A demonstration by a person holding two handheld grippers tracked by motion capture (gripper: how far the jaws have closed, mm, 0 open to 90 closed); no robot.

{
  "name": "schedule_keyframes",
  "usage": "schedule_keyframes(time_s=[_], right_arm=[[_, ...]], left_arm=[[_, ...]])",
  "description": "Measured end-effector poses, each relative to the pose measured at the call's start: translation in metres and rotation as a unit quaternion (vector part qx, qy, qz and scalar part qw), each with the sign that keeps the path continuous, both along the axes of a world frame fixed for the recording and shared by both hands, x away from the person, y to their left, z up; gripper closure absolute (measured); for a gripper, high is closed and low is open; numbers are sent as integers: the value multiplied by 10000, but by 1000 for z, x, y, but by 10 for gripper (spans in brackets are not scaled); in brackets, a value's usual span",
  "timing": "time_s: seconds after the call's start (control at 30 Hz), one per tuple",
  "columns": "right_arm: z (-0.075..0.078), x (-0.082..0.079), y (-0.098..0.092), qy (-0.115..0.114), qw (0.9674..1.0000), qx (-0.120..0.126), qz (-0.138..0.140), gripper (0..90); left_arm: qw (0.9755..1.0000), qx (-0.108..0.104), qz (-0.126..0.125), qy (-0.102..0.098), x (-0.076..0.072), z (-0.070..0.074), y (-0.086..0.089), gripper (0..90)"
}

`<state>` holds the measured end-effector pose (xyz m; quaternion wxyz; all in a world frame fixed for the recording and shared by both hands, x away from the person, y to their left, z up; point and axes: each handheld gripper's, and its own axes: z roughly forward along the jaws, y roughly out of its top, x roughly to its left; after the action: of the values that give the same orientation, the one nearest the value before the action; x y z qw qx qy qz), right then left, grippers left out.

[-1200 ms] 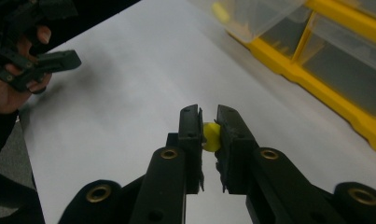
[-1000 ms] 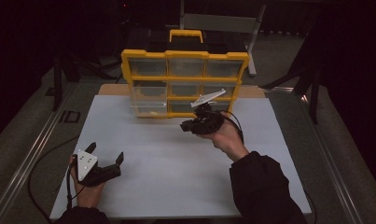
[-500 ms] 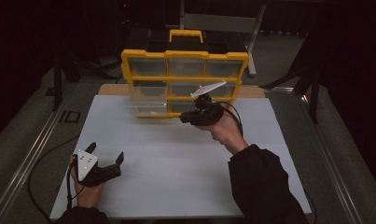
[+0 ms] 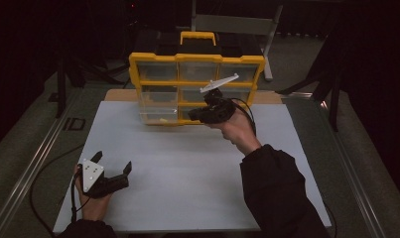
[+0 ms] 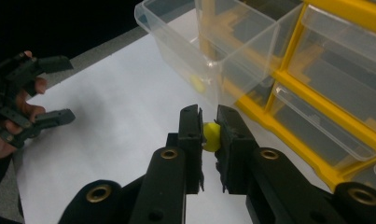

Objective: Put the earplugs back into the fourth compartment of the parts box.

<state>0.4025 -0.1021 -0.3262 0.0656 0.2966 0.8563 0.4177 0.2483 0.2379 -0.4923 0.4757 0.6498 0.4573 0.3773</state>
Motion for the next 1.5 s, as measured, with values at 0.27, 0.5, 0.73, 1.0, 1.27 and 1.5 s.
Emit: schedule_keyframes(time_s=[0.27, 0.5, 0.73, 1.0, 1.27, 1.5], right_arm=[[7, 7, 2, -29, 10000, 52, -48, 807], [12, 12, 7, -55, 9999, 96, -68, 807], [17, 17, 12, -85, 9999, 103, -103, 807], [20, 23, 17, -114, 9997, 129, -147, 807], [23, 27, 25, -181, 9996, 143, -171, 807], [23, 32, 28, -198, 9994, 185, -237, 807]], left_arm=[[10000, -7, -4, 4, 0, 0, 0, 9], [10000, -23, 3, -6, 0, 0, 0, 9], [10000, -24, 8, -12, 0, 0, 0, 9], [10000, -14, 5, -13, 0, 0, 1, 9], [10000, -19, 7, -16, 0, 0, 1, 9], [10000, -22, 4, -18, 0, 0, 1, 9]])
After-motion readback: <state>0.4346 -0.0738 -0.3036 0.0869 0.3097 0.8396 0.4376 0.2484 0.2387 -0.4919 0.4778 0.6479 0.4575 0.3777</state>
